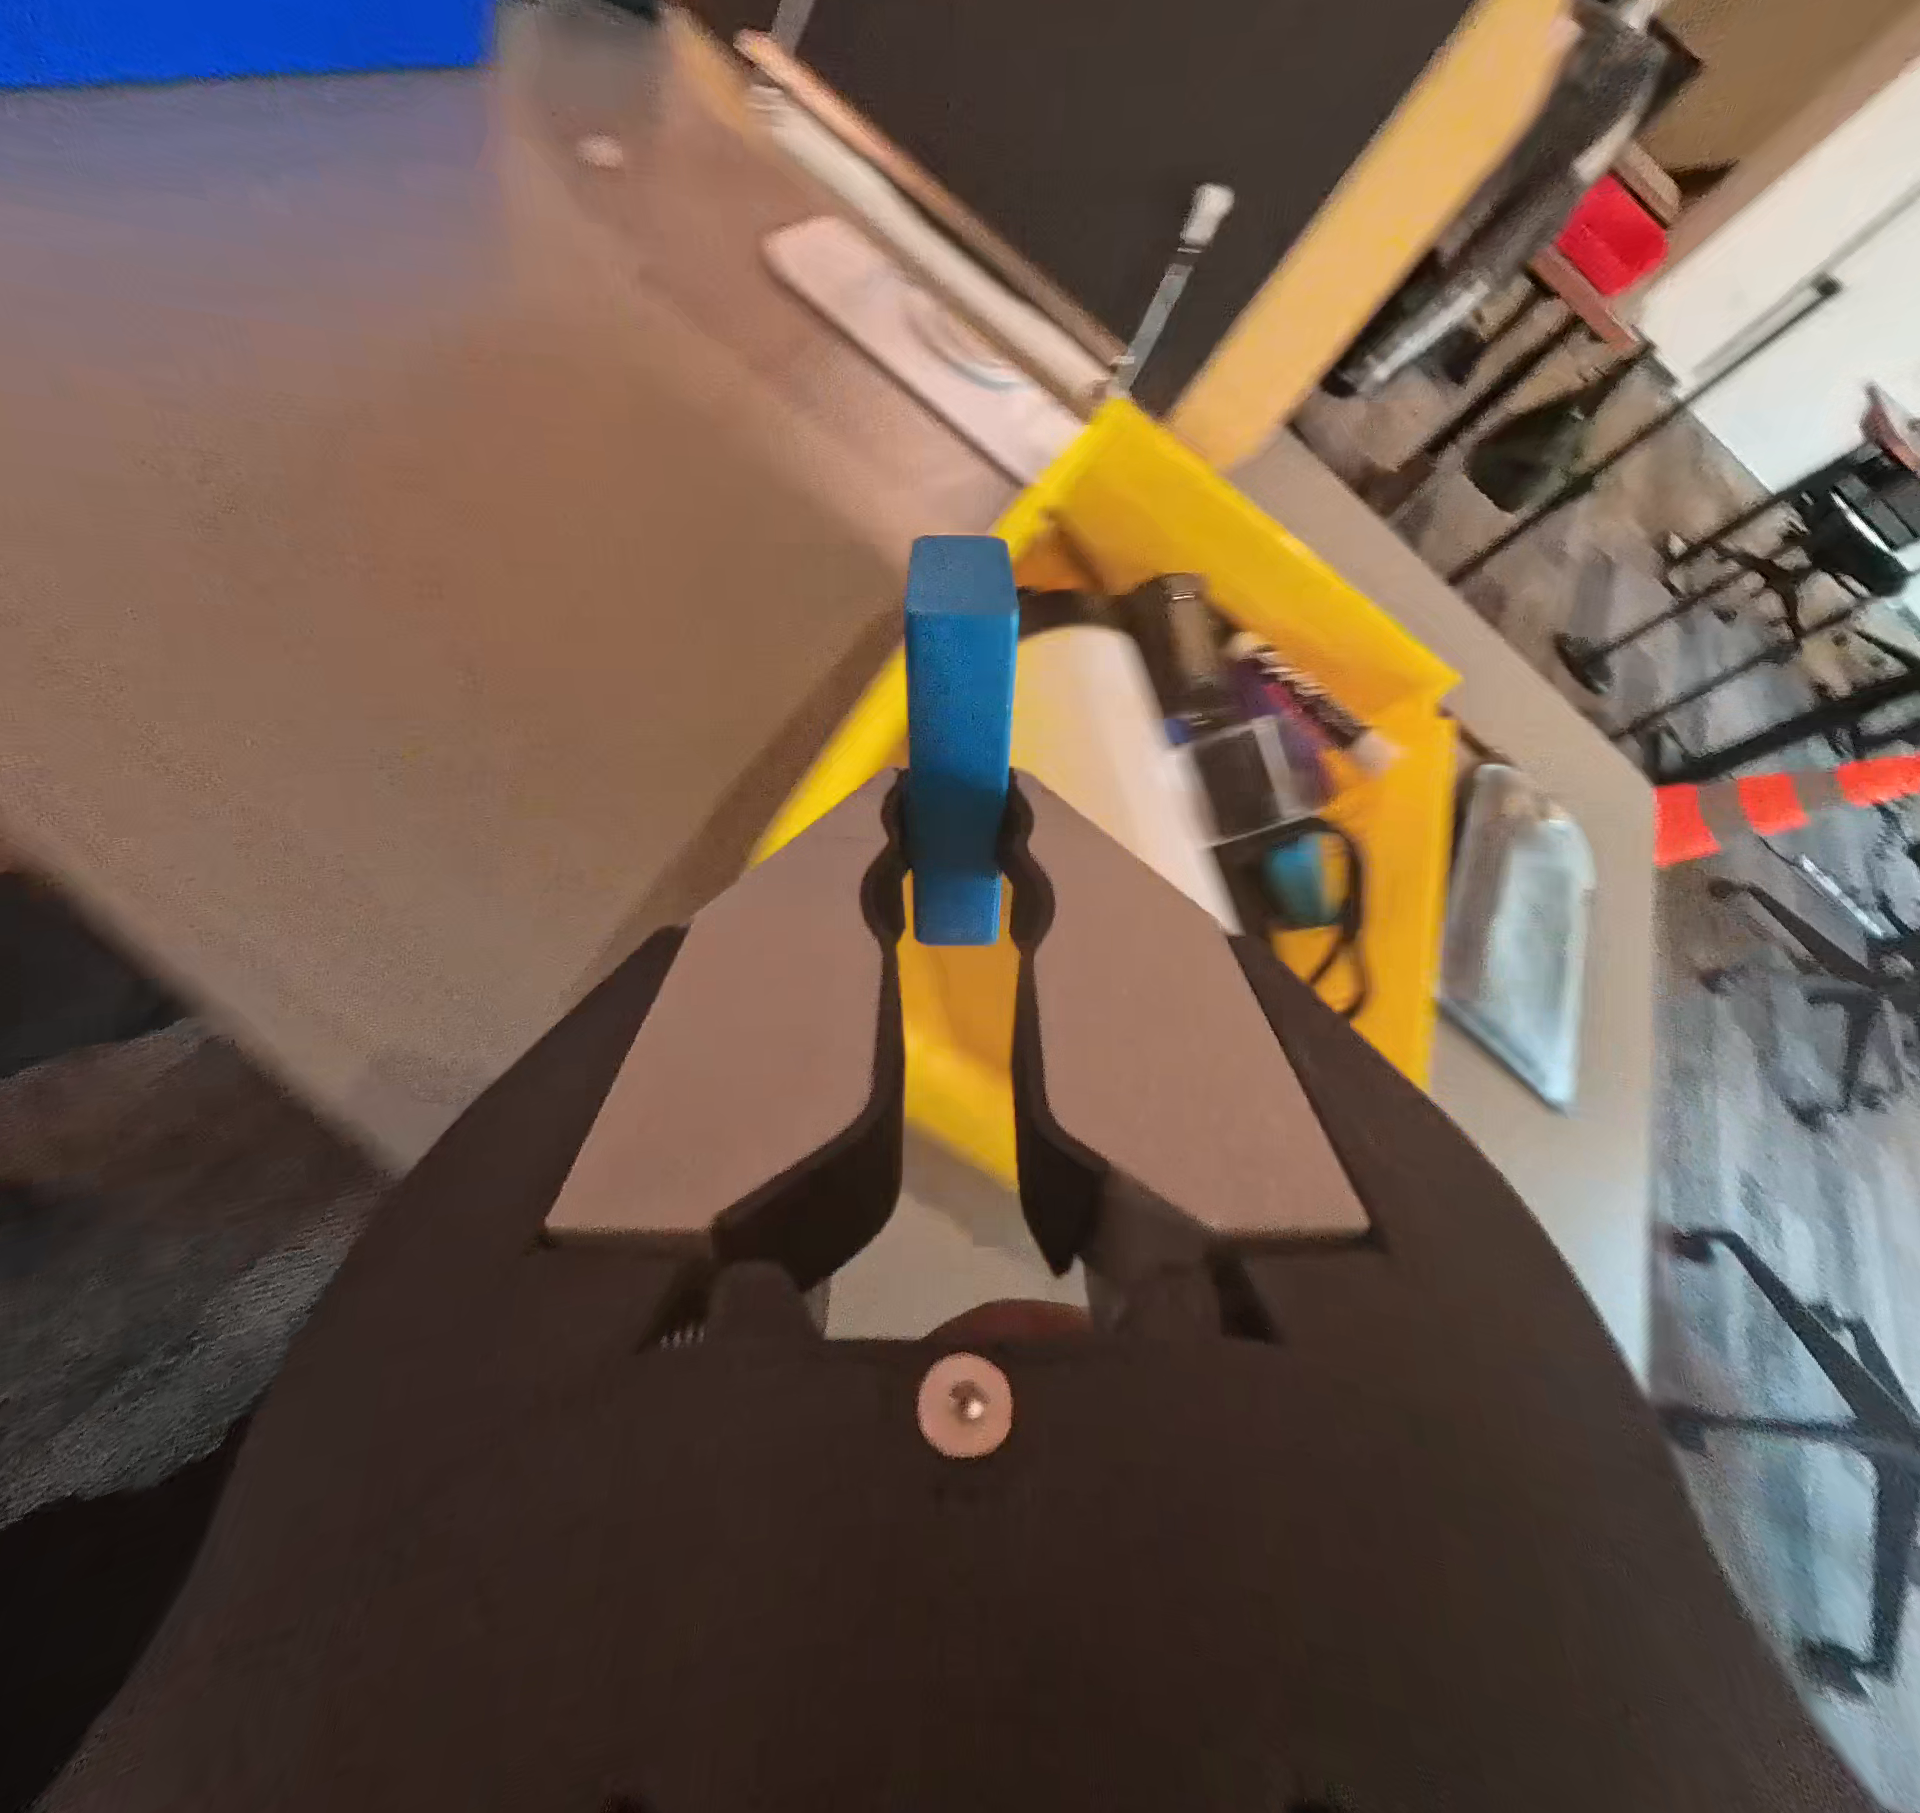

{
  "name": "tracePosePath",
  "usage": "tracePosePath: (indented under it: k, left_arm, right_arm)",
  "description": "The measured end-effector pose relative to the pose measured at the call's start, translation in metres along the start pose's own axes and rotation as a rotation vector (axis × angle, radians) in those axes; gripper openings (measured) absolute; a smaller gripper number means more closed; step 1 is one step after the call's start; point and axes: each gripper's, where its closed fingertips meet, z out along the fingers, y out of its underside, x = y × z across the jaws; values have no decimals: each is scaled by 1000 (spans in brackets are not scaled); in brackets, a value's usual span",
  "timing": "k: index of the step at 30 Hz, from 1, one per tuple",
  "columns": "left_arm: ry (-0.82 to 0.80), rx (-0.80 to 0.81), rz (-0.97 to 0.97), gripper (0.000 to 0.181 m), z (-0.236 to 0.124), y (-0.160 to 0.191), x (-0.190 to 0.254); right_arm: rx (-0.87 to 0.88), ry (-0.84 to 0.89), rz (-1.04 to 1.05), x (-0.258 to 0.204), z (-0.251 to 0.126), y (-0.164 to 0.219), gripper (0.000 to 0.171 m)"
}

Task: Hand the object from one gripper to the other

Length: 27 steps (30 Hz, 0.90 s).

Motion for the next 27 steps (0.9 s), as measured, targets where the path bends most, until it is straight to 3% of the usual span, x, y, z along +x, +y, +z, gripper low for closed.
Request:
tracePosePath:
  k: [1,7,12,14,16,20,27]
  left_arm:
    - [23,-28,18,29,6,5,3]
    - [119,-127,-61,30,35,38,-5]
    - [83,-122,-28,29,47,31,-43]
    - [56,-85,9,28,50,17,-62]
    - [32,-32,34,29,53,-1,-80]
    - [81,21,46,30,59,-17,-99]
    - [134,52,222,31,76,-41,-117]
  right_arm:
    - [-20,20,8,25,16,-5,13]
    - [-292,141,-127,150,135,1,14]
    - [-474,53,-174,172,196,41,13]
    - [-518,69,-229,177,204,46,35]
    - [-514,77,-250,178,200,40,37]
    - [-364,25,-157,153,172,3,32]
    - [171,-440,75,-30,125,-97,32]
